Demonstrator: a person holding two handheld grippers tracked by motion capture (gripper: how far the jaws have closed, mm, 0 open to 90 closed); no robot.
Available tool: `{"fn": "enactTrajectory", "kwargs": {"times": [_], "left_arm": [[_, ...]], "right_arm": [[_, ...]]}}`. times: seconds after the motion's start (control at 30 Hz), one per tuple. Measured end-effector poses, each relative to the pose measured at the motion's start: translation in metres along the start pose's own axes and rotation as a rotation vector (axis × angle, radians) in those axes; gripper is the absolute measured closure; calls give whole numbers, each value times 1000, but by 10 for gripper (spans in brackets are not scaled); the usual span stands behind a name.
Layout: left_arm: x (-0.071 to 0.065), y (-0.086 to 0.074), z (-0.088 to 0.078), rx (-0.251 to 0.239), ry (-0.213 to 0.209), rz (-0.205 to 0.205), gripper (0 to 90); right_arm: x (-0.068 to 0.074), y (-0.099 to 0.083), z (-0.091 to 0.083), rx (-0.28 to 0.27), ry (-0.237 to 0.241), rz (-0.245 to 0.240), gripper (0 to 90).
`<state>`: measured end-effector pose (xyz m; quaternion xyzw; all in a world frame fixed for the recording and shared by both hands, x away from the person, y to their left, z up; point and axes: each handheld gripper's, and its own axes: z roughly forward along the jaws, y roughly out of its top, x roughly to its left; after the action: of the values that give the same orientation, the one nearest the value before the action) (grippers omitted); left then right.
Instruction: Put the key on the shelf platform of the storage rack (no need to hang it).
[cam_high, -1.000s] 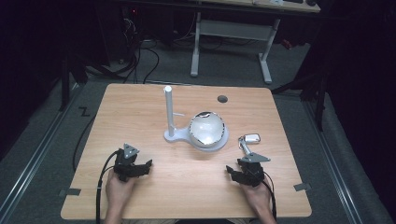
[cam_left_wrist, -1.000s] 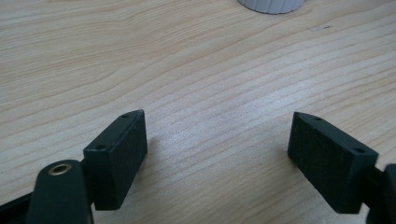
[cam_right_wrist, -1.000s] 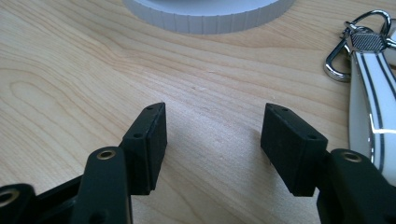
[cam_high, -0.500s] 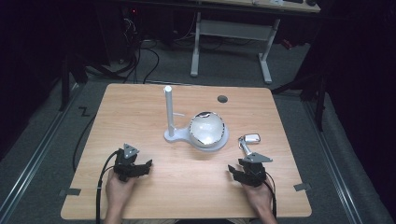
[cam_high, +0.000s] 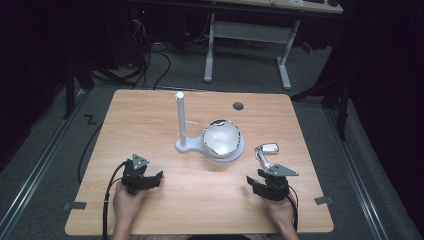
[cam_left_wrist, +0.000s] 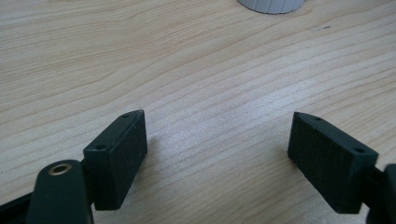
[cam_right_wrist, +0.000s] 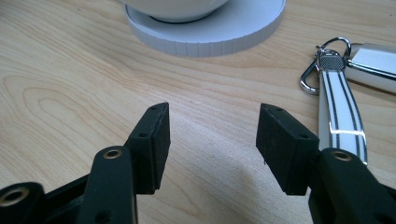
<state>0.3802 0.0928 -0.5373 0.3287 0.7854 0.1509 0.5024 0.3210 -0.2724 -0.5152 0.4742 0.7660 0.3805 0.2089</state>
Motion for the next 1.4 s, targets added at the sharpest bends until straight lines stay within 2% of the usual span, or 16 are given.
{"fn": "enactTrajectory", "kwargs": {"times": [0.17,0.27,0.5,0.6,0.67,0.93,1.03,1.23,1.4], "left_arm": [[0,0,0,0,0,1,202],[0,0,0,0,0,0,201],[0,0,0,0,-1,4,201],[0,0,0,0,-1,4,201],[0,0,0,0,-1,5,201],[0,0,0,1,-2,7,201],[0,0,0,1,-1,7,201],[1,0,0,1,-2,10,201],[0,0,0,0,-1,5,201]], "right_arm": [[-3,0,-4,-26,4,9,447],[-5,1,-6,-20,3,26,448],[-16,2,-16,-30,-38,61,430],[-20,2,-18,-20,-48,72,430],[-24,2,-20,-12,-46,68,458],[-37,6,-23,15,-69,65,478],[-42,8,-24,20,-79,81,484],[-55,11,-21,22,-85,121,513],[-62,13,-12,45,-87,129,527]]}}
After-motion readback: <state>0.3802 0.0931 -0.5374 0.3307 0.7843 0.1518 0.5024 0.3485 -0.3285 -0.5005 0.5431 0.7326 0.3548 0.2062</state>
